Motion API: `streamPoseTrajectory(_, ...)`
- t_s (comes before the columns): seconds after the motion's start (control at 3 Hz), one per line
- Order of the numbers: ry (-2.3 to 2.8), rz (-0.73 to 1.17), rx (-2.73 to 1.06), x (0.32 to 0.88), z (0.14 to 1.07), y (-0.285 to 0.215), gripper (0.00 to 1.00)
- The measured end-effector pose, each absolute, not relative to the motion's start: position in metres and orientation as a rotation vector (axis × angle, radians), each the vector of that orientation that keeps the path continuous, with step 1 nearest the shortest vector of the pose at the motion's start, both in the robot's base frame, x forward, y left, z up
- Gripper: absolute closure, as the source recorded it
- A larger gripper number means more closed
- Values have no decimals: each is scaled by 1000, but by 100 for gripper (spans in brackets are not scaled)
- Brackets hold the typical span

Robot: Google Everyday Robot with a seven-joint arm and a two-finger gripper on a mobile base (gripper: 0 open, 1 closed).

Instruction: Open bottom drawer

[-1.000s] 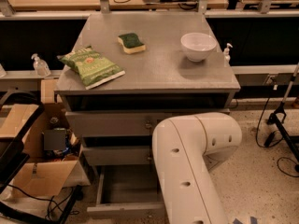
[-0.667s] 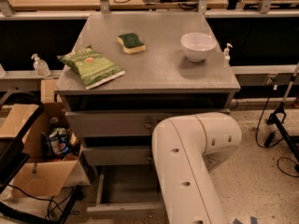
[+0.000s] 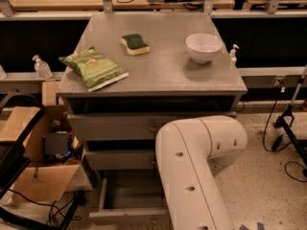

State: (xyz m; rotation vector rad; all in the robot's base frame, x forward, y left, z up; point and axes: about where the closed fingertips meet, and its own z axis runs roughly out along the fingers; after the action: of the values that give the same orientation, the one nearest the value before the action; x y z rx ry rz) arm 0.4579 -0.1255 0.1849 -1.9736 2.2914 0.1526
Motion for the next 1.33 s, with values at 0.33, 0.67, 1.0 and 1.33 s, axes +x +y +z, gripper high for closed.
streamPoseTrajectory(0.33,2295,155,-1974,455,185,-126,3)
streamPoseTrajectory(0.67,2304,161,-1975,450,184,-127,26)
streamPoseTrajectory(1.0,2406,180,-1959,416,183,-141,49)
streamPoseTrajectory(1.33,2439,203,-1954,403,182,-144,73)
